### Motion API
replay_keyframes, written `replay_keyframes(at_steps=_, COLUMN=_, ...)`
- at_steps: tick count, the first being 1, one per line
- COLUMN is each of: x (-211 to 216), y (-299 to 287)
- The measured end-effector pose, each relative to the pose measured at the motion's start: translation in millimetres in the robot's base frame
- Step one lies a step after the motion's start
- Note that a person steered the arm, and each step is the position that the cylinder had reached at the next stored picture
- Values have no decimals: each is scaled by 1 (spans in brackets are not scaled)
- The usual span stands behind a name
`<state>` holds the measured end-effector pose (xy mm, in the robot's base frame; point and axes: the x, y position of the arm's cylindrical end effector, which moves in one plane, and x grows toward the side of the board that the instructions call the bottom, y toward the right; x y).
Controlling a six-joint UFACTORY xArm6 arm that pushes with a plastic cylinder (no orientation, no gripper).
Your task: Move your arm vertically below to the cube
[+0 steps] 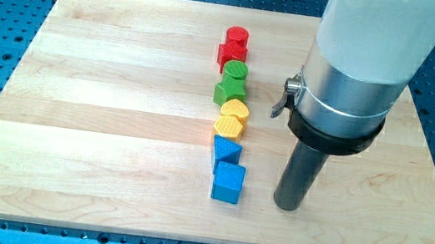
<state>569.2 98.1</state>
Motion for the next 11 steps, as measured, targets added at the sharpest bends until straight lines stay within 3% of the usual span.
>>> replay_keyframes(at_steps=8, x=0, y=-8)
replay_keyframes(at_steps=9, x=26, y=-15)
replay_keyframes(at_steps=11, x=42, y=-88)
